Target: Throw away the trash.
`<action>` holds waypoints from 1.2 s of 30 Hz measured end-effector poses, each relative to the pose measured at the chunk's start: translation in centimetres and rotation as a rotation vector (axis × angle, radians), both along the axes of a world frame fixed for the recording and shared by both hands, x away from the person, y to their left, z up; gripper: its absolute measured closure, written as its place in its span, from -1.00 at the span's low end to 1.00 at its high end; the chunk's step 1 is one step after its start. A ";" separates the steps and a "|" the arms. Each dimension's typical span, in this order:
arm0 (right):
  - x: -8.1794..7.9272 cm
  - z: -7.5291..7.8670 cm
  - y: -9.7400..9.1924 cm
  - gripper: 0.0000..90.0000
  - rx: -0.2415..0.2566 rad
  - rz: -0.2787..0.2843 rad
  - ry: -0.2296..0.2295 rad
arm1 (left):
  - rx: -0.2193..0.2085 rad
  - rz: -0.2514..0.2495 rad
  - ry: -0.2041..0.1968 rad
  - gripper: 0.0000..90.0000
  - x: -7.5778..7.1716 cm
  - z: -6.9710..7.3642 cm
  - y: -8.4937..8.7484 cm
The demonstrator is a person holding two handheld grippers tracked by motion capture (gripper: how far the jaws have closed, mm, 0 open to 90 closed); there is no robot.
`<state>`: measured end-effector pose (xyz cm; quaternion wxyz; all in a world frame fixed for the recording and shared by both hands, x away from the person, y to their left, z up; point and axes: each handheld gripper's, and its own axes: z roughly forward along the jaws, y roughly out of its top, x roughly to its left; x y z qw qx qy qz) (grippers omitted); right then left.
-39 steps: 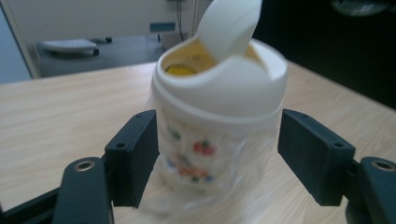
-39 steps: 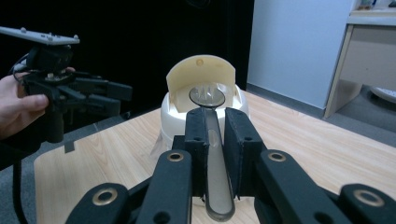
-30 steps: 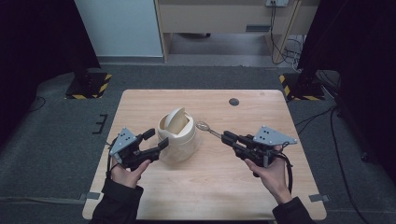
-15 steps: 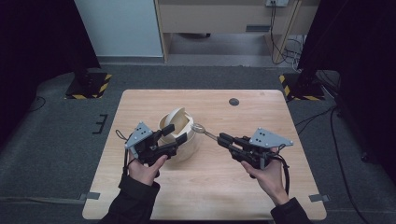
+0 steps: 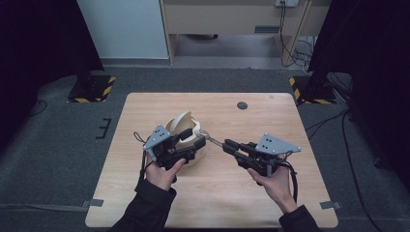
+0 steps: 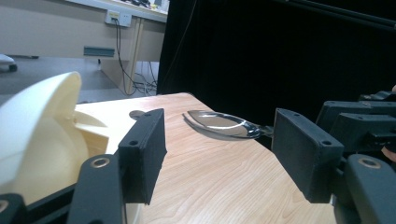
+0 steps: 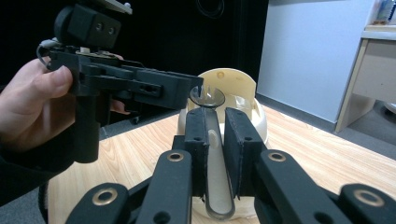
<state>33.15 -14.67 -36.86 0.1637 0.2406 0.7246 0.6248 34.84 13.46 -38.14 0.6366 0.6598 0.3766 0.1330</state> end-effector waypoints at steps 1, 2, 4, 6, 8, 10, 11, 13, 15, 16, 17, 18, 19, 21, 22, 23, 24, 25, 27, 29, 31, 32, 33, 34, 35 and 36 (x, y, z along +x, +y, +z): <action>0.0 0.0 0.1 0.78 0.001 0.001 -0.001 | 0.000 0.000 0.000 -0.23 0.0 0.0 0.0; 0.0 0.0 0.1 0.78 0.001 0.001 -0.001 | 0.002 -0.004 0.002 -0.23 0.0 0.0 -0.1; -0.1 -0.2 0.2 0.78 0.001 0.002 -0.006 | 0.002 -0.009 0.004 -0.22 0.0 -0.1 -0.3; -0.1 -0.3 0.4 0.78 0.002 0.003 -0.007 | 0.002 -0.011 0.005 -0.23 0.0 -0.1 -0.4; -0.1 -0.5 0.5 0.78 0.001 0.004 -0.008 | -0.004 -0.009 0.008 -0.22 0.1 -0.1 -0.4; -0.1 -0.6 0.5 0.78 0.002 0.004 -0.005 | -0.013 -0.007 0.009 -0.20 0.1 -0.1 -0.3; 0.0 -0.6 0.6 0.78 0.001 0.004 -0.006 | -0.016 -0.007 0.008 -0.20 0.1 -0.1 -0.2; -0.1 -0.7 0.6 0.78 0.002 0.004 -0.003 | -0.019 -0.005 0.005 -0.18 0.1 -0.1 -0.2; -0.1 -0.7 0.7 0.78 0.002 0.005 -0.003 | -0.019 -0.002 0.003 -0.13 0.0 0.0 -0.1; -0.1 -0.8 0.7 0.78 0.002 0.005 -0.001 | -0.016 0.001 0.003 -0.13 0.1 0.0 -0.1; -0.1 -0.8 0.8 0.78 0.001 0.005 -0.003 | -0.014 0.005 0.003 -0.09 0.1 0.0 0.0; -0.1 -0.8 0.8 0.78 0.001 0.005 -0.003 | -0.014 0.007 0.003 -0.07 0.1 0.0 0.0; -0.1 -0.8 0.8 0.78 0.000 0.006 -0.002 | -0.020 0.010 0.001 -0.06 0.1 0.0 0.0; -0.1 -0.8 0.8 0.78 -0.002 0.006 -0.001 | -0.019 0.011 0.000 -0.04 0.0 0.0 0.0; -0.1 -0.9 0.8 0.78 -0.005 0.005 -0.001 | -0.013 0.016 -0.004 -0.03 0.0 0.0 0.0; -0.1 -0.9 0.9 0.78 -0.004 0.004 0.000 | -0.013 0.016 -0.004 -0.02 0.0 0.0 0.0; -0.1 -0.9 0.9 0.78 -0.004 0.004 0.000 | -0.013 0.018 -0.005 -0.02 0.0 0.0 0.0; -0.1 -1.0 0.9 0.78 -0.006 0.004 0.002 | -0.016 0.021 -0.006 0.00 0.0 0.0 0.0; -0.1 -1.1 1.0 0.78 -0.009 0.005 0.006 | -0.028 0.023 -0.010 0.03 0.0 0.1 0.1; 0.0 -1.2 1.0 0.78 -0.010 0.005 0.004 | -0.039 0.023 -0.011 0.03 0.0 0.2 0.1; 0.0 -1.3 1.1 0.78 -0.014 0.005 0.004 | -0.045 0.023 -0.011 0.03 0.0 0.3 0.1; 0.0 -1.3 1.1 0.78 -0.014 0.005 0.004 | -0.045 0.023 -0.011 0.03 0.0 0.3 0.1; 0.0 -1.3 1.2 0.78 -0.015 0.006 0.005 | -0.052 0.022 -0.011 0.03 -0.1 0.3 0.1; 0.0 -1.4 1.2 0.78 -0.015 0.005 0.005 | -0.057 0.022 -0.012 0.03 -0.1 0.4 0.1; 0.0 -1.4 1.3 0.78 -0.015 0.005 0.005 | -0.057 0.022 -0.012 0.03 -0.1 0.4 0.1; 0.0 -1.4 1.3 0.78 -0.016 0.006 0.006 | -0.055 0.022 -0.016 0.03 -0.1 0.4 0.1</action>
